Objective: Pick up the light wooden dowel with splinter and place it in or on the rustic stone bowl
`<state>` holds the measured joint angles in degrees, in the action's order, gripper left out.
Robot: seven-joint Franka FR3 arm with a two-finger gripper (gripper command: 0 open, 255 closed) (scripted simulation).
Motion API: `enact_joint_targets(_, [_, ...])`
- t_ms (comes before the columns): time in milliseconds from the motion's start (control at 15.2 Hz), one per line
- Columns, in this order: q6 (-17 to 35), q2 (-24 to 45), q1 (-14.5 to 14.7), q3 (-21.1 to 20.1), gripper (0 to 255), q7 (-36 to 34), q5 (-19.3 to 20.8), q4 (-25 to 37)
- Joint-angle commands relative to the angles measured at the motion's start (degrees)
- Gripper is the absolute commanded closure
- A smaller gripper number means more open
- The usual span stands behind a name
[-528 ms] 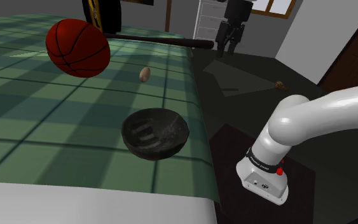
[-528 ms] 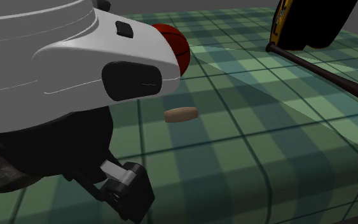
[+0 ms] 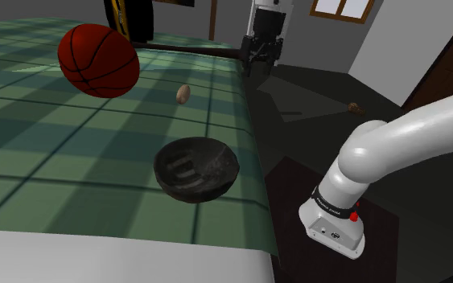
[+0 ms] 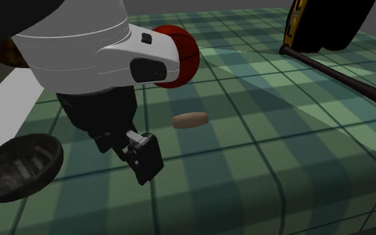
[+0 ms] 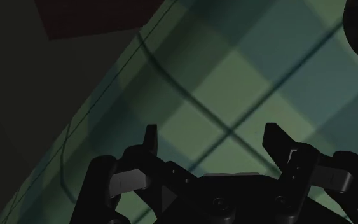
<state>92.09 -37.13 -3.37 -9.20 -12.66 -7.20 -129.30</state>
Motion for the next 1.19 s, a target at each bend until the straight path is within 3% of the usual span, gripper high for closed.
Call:
enact_joint_targets(0, [2.93,3.71,-0.85,-2.03,0,-3.81,-0.05,1.12])
enact_joint_targets(528, [11.54,20.63,-4.22,-8.93,0,-19.34,3.5,9.67])
enact_joint_targets(1122, [14.78,42.01,-5.26,-12.19,0,-37.47,13.46,25.7])
